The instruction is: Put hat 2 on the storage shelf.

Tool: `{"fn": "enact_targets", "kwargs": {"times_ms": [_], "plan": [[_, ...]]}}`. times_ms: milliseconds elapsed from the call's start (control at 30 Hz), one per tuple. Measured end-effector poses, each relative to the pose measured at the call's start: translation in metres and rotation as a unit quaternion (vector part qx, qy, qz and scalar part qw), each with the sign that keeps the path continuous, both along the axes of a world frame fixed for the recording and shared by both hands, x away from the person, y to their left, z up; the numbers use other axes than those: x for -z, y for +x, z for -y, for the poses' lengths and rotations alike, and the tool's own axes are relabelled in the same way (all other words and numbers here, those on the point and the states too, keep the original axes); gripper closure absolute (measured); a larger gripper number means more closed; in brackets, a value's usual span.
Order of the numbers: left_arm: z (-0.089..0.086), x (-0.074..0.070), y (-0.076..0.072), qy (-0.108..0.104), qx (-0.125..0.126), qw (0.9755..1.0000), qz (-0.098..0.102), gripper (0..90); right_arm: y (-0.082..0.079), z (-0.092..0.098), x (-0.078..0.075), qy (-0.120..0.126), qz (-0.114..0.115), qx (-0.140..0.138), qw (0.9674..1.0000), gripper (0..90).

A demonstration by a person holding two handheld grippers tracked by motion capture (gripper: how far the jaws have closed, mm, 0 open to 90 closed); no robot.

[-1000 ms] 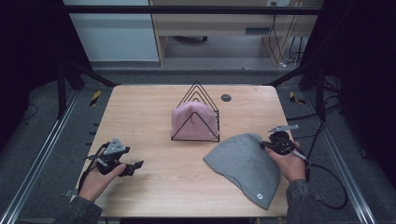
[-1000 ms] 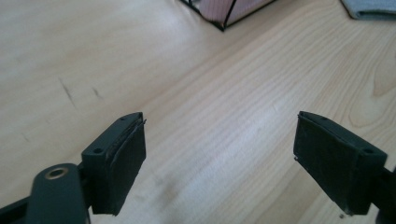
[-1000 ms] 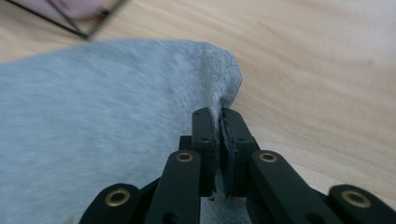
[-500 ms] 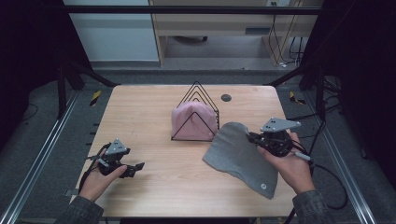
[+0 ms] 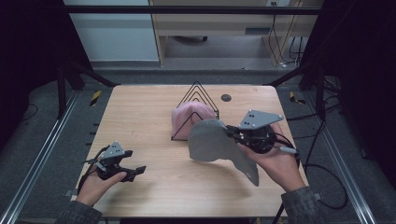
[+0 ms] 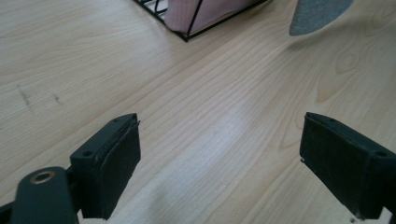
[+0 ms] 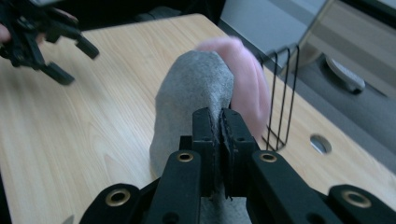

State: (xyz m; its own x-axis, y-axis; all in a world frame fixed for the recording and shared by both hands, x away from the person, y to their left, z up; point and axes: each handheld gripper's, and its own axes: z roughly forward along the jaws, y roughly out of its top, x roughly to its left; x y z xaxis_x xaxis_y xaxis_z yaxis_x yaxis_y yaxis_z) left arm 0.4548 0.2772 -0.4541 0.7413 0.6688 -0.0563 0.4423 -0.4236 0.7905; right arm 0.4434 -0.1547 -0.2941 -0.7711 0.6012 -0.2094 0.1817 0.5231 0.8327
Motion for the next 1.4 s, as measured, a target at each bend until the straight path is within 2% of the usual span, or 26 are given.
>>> {"fn": "enact_targets", "kwargs": {"times_ms": [133, 167, 200, 233, 267, 367, 567, 733, 867, 933, 967, 1000, 1033, 1067, 1100, 1133, 1167, 1200, 1267, 1300, 1400], "plan": [[0.006, -0.006, -0.006, -0.02, 0.012, 0.9997, 0.002, 13.9, 0.001, -0.014, -0.013, 0.008, 0.005, -0.021, 0.9997, 85.6], [0.006, -0.006, -0.006, -0.02, 0.012, 0.9997, 0.002, 13.9, 0.001, -0.014, -0.013, 0.008, 0.005, -0.021, 0.9997, 85.6], [0.012, -0.011, -0.01, -0.022, 0.026, 0.9994, 0.005, 13.9, 0.002, -0.022, -0.017, 0.009, 0.005, -0.03, 0.9995, 85.6], [0.012, -0.011, -0.01, -0.022, 0.026, 0.9994, 0.005, 13.9, 0.003, -0.026, -0.018, 0.008, 0.003, -0.033, 0.9994, 85.6], [0.02, -0.017, -0.014, -0.019, 0.039, 0.999, 0.011, 13.8, 0.003, -0.03, -0.019, 0.009, 0.001, -0.036, 0.9993, 85.6], [0.027, -0.023, -0.017, -0.018, 0.05, 0.9985, 0.016, 13.8, 0.005, -0.038, -0.019, 0.005, -0.001, -0.041, 0.9991, 85.6], [0.055, -0.042, -0.024, -0.021, 0.086, 0.9957, 0.029, 13.8, 0.009, -0.063, -0.015, -0.004, -0.007, -0.054, 0.9985, 85.6], [0.067, -0.048, -0.022, -0.016, 0.1, 0.9942, 0.035, 13.9, 0.011, -0.074, -0.015, 0.0, -0.01, -0.06, 0.9981, 85.6], [0.071, -0.052, -0.011, -0.016, 0.091, 0.9951, 0.037, 16.0, 0.011, -0.081, -0.018, 0.005, -0.007, -0.066, 0.9978, 85.5], [0.073, -0.053, -0.006, -0.012, 0.099, 0.9945, 0.034, 20.2, 0.011, -0.083, -0.02, 0.008, -0.006, -0.07, 0.9975, 85.6], [0.075, -0.053, -0.003, -0.001, 0.102, 0.9942, 0.035, 21.3, 0.01, -0.084, -0.02, 0.008, -0.007, -0.071, 0.9974, 85.6], [0.077, -0.052, -0.001, 0.008, 0.103, 0.9937, 0.043, 26.7, 0.01, -0.084, -0.02, 0.008, -0.008, -0.071, 0.9974, 85.5], [0.078, -0.052, 0.001, 0.015, 0.105, 0.9932, 0.047, 41.5, 0.011, -0.084, -0.019, 0.008, -0.009, -0.07, 0.9975, 85.6], [0.079, -0.052, 0.002, 0.015, 0.108, 0.9931, 0.044, 41.5, 0.011, -0.084, -0.019, 0.008, -0.009, -0.07, 0.9975, 85.6], [0.081, -0.052, 0.004, 0.008, 0.109, 0.9933, 0.037, 57.7, 0.012, -0.083, -0.018, 0.008, -0.012, -0.065, 0.9978, 85.6], [0.083, -0.053, 0.004, 0.006, 0.114, 0.9928, 0.038, 65.9, 0.012, -0.081, -0.017, 0.011, -0.014, -0.064, 0.9978, 85.6], [0.089, -0.055, 0.006, 0.013, 0.122, 0.9917, 0.038, 72.5, 0.013, -0.08, -0.017, 0.012, -0.014, -0.063, 0.9978, 85.6], [0.089, -0.055, 0.006, 0.013, 0.122, 0.9917, 0.038, 78.1, 0.014, -0.078, -0.016, 0.012, -0.016, -0.059, 0.998, 85.6], [0.096, -0.062, 0.006, 0.018, 0.126, 0.9913, 0.035, 84.6, 0.014, -0.074, -0.015, 0.011, -0.017, -0.053, 0.9984, 85.6], [0.096, -0.062, 0.006, 0.018, 0.126, 0.9913, 0.035, 85.6, 0.014, -0.074, -0.015, 0.011, -0.017, -0.053, 0.9984, 85.6], [0.101, -0.078, 0.006, 0.026, 0.125, 0.9911, 0.038, 85.9, 0.015, -0.06, -0.019, 0.017, -0.018, -0.036, 0.9991, 85.6]]}}
